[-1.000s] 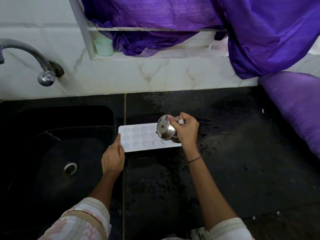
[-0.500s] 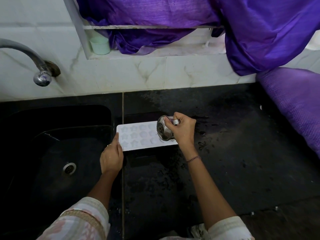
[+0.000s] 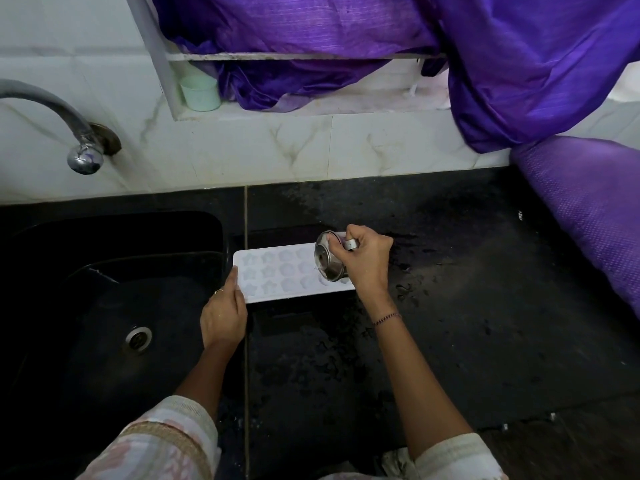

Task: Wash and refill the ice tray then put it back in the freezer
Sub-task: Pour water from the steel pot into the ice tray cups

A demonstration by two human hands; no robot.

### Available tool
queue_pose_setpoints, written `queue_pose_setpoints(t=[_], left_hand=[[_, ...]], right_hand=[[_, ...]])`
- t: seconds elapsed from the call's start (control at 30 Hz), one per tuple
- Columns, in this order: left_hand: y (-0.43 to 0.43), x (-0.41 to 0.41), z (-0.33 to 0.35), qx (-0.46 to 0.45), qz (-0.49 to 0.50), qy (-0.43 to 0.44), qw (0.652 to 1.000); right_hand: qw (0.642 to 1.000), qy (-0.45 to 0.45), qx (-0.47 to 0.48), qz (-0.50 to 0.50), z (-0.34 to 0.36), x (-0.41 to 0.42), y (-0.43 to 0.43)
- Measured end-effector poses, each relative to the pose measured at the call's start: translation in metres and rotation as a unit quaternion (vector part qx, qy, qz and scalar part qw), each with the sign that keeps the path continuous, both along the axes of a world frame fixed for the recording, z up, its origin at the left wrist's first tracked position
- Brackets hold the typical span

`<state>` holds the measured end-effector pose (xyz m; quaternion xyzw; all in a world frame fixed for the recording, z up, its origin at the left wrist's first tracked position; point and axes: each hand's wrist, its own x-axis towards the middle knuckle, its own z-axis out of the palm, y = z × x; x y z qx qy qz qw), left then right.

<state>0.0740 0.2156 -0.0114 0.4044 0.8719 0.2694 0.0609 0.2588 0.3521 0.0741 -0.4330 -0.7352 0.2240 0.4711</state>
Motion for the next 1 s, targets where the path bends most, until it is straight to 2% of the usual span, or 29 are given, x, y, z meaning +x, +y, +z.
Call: queue_pose_setpoints(t=[0.3, 0.67, 0.83, 1.0], left_hand=[[0.0, 0.0, 0.0, 0.001, 0.003, -0.005, 1.0], [-0.001, 0.0, 0.001, 0.004, 0.001, -0.004, 1.0], [-0.001, 0.0, 0.002, -0.005, 0.001, -0.002, 1.0], [-0.001, 0.0, 0.0, -0.004, 0.001, 0.0, 1.0]], right_hand=[[0.997, 0.071, -0.027, 0.002, 0.004, -0.001, 0.0], [0.972, 0.19, -0.132, -0.035, 0.006, 0.007, 0.004], [0.974, 0.183, -0.13, -0.033, 0.006, 0.012, 0.005], [0.987, 0.134, -0.085, -0.018, 0.007, 0.016, 0.006]])
